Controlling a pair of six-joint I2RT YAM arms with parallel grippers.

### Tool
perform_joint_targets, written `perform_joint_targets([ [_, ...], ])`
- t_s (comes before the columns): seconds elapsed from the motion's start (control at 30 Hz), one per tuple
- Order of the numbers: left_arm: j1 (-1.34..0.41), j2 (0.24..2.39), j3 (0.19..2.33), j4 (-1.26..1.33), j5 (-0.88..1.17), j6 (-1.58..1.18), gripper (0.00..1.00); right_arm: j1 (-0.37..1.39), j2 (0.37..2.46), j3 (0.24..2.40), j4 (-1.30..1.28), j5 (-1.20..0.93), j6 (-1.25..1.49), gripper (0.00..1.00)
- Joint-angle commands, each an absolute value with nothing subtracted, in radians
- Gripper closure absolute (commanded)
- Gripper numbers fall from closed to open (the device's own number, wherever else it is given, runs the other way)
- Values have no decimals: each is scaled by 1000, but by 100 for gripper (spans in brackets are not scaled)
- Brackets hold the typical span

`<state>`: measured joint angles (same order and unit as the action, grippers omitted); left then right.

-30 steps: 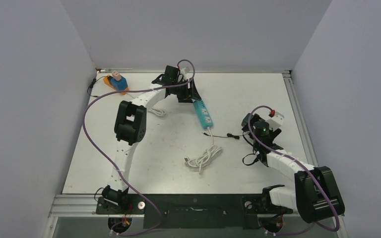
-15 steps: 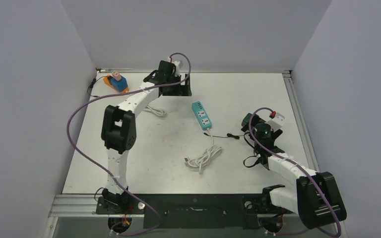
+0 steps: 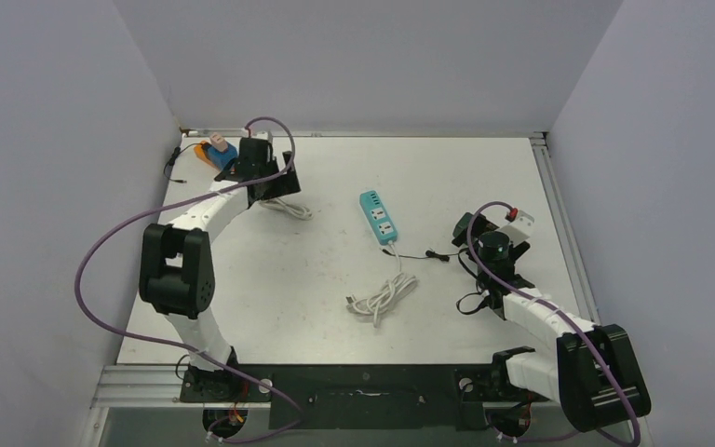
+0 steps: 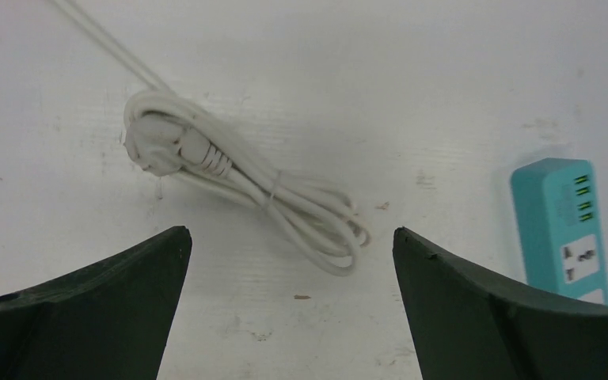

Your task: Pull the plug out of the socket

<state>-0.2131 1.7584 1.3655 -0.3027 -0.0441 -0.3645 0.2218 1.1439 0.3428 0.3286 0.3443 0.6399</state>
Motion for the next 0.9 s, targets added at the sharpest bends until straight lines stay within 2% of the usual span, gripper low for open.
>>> perform_joint_targets([
  [0.0,-198,1820,1344,-241,-38,-450,4,215,1155,342,377,342,629,3],
  [0.23,-180,1935,1365,-254,-22,-510,2,215,1154,342,375,344,631,5],
  [0.37,-176,1966,1373,-241,-18,-503,22,215,1156,342,377,345,632,5],
  [0.63,-177,1992,1369,-263,-22,-485,69,215,1161,346,374,339,634,5],
  [0.87,-201,1925,1269,-265,-22,-503,89,215,1160,345,375,330,638,5],
])
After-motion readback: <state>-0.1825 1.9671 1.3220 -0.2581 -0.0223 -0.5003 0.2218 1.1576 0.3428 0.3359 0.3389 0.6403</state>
